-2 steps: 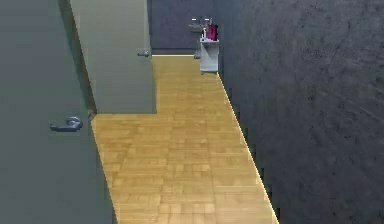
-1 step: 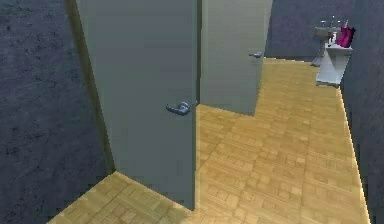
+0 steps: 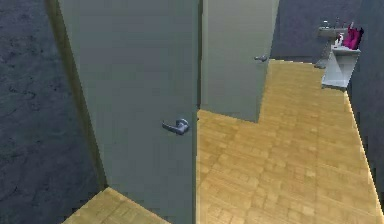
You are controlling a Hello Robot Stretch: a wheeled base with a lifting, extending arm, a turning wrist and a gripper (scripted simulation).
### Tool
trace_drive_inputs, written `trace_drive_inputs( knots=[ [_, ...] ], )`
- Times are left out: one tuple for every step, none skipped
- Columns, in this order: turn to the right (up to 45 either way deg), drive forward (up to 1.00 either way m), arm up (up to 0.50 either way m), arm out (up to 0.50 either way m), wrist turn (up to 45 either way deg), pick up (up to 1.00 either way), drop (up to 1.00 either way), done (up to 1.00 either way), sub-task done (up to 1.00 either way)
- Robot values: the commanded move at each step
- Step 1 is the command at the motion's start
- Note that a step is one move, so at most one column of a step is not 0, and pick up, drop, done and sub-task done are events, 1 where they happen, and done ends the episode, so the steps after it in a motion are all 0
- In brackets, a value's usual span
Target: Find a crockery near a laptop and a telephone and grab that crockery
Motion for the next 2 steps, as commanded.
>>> trace_drive_inputs(
  knots=[
    [30.0,0.00,0.00,0.00,0.0,0.00,0.00,0.00,0.00],
    [0.0,0.60,0.00,0.00,0.0,0.00,0.00,0.00,0.00]
  ],
)
